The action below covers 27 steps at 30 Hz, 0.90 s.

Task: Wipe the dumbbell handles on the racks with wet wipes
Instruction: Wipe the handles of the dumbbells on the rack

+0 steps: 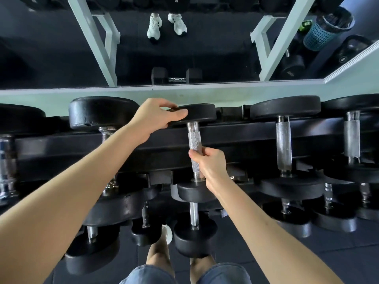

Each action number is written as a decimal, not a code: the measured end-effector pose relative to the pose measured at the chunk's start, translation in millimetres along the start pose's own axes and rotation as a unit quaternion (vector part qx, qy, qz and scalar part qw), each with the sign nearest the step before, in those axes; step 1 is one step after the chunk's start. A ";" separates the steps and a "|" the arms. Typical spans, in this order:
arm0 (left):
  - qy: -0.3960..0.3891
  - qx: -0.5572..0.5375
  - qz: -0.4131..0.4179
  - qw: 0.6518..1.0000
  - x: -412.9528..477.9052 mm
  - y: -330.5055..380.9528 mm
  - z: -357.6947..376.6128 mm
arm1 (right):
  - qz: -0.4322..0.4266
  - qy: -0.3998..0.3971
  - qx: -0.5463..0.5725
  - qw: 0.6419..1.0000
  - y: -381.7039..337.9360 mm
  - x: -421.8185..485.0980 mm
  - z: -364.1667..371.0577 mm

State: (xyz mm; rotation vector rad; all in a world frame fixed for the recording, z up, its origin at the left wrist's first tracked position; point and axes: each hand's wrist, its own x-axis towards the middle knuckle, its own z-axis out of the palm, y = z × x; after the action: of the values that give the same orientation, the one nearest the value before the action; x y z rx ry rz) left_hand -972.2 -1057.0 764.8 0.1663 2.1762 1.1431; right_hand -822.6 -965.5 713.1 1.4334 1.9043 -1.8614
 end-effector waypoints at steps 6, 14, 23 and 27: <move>0.065 0.073 0.023 0.995 -4.0 8.1 14.6 | -0.043 -0.036 -0.037 0.998 1.6 -4.8 -12.9; 0.073 0.026 0.001 0.997 -5.1 6.9 15.9 | -0.139 0.037 -0.082 0.986 -6.3 9.8 -14.1; 0.072 -0.004 -0.023 0.997 -4.0 8.0 13.6 | -0.195 0.049 -0.165 0.965 4.3 4.5 -14.4; 0.074 -0.007 -0.029 0.997 -4.4 9.3 14.6 | -0.167 0.084 -0.109 0.976 -21.7 17.6 -9.2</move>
State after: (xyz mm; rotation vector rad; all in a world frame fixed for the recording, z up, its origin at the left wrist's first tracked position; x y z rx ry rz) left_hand -961.6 -1043.0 768.4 0.0120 2.2854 1.1714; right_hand -842.0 -944.3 719.3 1.3023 2.4779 -1.6224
